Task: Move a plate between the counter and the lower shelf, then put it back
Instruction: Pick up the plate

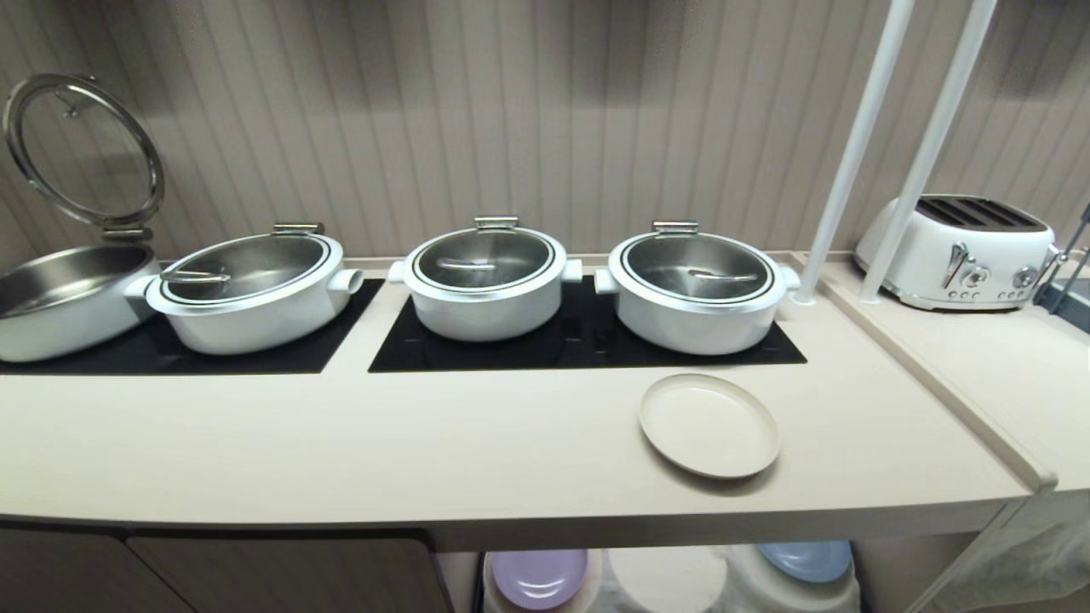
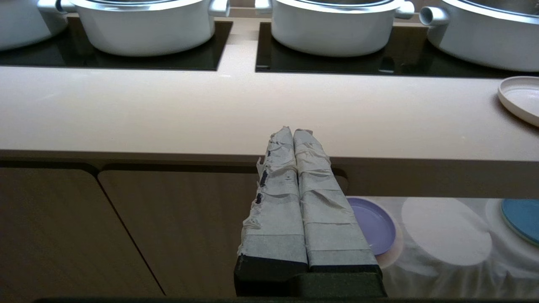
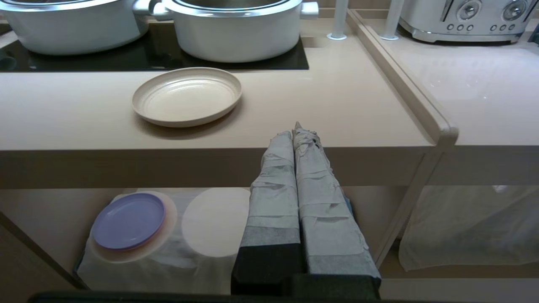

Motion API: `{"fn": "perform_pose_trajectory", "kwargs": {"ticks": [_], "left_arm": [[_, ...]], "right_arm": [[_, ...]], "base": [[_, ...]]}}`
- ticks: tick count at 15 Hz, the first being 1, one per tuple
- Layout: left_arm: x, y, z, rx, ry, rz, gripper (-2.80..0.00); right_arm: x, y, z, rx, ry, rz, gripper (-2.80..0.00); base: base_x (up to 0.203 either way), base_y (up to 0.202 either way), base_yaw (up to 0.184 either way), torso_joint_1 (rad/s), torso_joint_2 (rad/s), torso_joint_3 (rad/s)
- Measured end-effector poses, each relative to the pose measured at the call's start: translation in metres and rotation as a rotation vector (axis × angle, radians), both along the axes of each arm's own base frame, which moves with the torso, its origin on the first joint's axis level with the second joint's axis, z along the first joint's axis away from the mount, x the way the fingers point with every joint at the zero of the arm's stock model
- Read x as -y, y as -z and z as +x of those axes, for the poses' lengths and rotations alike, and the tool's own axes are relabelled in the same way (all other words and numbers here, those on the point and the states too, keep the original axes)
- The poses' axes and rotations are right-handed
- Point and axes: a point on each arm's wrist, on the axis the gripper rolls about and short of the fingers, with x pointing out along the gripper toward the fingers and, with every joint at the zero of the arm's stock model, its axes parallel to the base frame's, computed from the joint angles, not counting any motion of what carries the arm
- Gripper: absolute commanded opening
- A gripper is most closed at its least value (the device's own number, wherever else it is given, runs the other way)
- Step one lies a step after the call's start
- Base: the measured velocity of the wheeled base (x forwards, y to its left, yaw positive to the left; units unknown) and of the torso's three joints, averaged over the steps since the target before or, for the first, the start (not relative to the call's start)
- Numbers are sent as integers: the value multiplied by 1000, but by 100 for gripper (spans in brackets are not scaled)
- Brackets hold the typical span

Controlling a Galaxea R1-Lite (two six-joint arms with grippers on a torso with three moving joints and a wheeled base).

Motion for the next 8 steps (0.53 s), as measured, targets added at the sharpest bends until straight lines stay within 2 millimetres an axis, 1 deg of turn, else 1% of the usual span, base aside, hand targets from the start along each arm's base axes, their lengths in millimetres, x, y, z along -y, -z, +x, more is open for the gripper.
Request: {"fn": "perform_pose_trajectory", "kwargs": {"ticks": [2,3,4,8], "left_arm": [[0,0,0,0,0,0,-280],[0,0,0,0,0,1,-280],[0,0,0,0,0,0,-280],[0,0,0,2,-1,-1,-280]], "right_arm": [[0,0,0,0,0,0,-280],[0,0,0,0,-1,0,-280],[0,0,0,0,0,0,-280],[0,0,0,0,-1,0,-280]], "base": [[0,-182,1,-1,6,2],[0,-117,2,3,7,2],[0,-67,-1,2,-2,7],[0,0,0,0,0,0]]}}
